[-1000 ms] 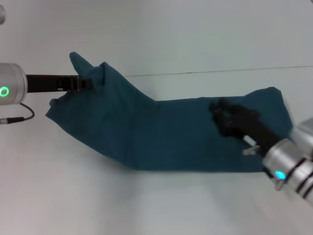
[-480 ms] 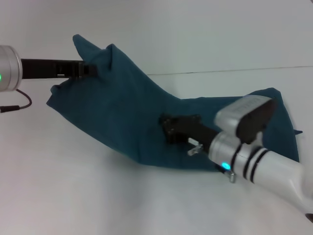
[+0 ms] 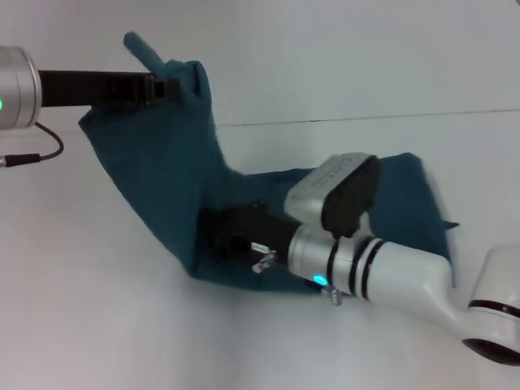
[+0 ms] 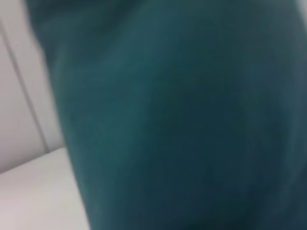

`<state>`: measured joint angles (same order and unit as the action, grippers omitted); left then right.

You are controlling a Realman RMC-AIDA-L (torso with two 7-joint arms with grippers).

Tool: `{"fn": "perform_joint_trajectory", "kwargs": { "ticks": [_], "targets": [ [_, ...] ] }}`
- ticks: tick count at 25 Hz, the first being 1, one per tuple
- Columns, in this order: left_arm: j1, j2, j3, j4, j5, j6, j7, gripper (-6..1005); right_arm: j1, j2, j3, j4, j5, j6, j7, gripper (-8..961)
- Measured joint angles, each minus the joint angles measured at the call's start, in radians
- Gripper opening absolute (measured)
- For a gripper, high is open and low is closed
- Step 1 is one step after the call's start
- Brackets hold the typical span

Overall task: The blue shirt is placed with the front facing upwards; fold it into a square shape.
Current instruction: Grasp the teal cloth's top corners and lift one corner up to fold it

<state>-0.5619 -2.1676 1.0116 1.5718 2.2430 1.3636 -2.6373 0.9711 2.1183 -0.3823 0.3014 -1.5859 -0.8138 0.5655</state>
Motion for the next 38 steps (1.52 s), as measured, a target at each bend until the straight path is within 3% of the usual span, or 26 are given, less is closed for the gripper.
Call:
{"fn": "perform_joint_trajectory", "kwargs": {
  "ticks": [4, 10, 13, 17, 29, 34, 38],
  "targets": [
    [-0.004, 0.001, 0.001, 0.006, -0.005, 0.001, 0.002, 36, -0.02, -0.007, 0.085, 0.034, -0.059, -0.004, -0.012, 1],
    [-0.005, 0.002, -0.005, 0.014, -0.006, 0.002, 0.003, 35, -0.22, -0.019, 0.252, -0.005, -0.062, -0.152, -0.056, 0],
    [-0.007, 0.002, -0.004, 0.02, -0.01, 0.001, 0.003, 34, -0.259, -0.016, 0.291, -0.021, -0.059, -0.181, -0.067, 0],
    [-0.01, 0.002, 0.003, 0.034, -0.023, 0.001, 0.002, 35, -0.232, -0.009, 0.323, 0.001, -0.059, -0.119, -0.112, 0],
    [-0.004, 0.002, 0.009, 0.062, -0.065, 0.009, 0.005, 36, -0.033, 0.0, 0.354, 0.105, -0.152, 0.142, -0.135, 0],
    [-0.003, 0.0, 0.01, 0.065, -0.074, 0.011, 0.006, 36, -0.014, 0.002, 0.407, 0.137, -0.224, 0.159, -0.138, 1],
    [-0.002, 0.0, 0.011, 0.063, -0.077, 0.01, 0.007, 35, -0.049, -0.006, 0.441, 0.144, -0.246, 0.14, -0.136, 1]
  ]
}}
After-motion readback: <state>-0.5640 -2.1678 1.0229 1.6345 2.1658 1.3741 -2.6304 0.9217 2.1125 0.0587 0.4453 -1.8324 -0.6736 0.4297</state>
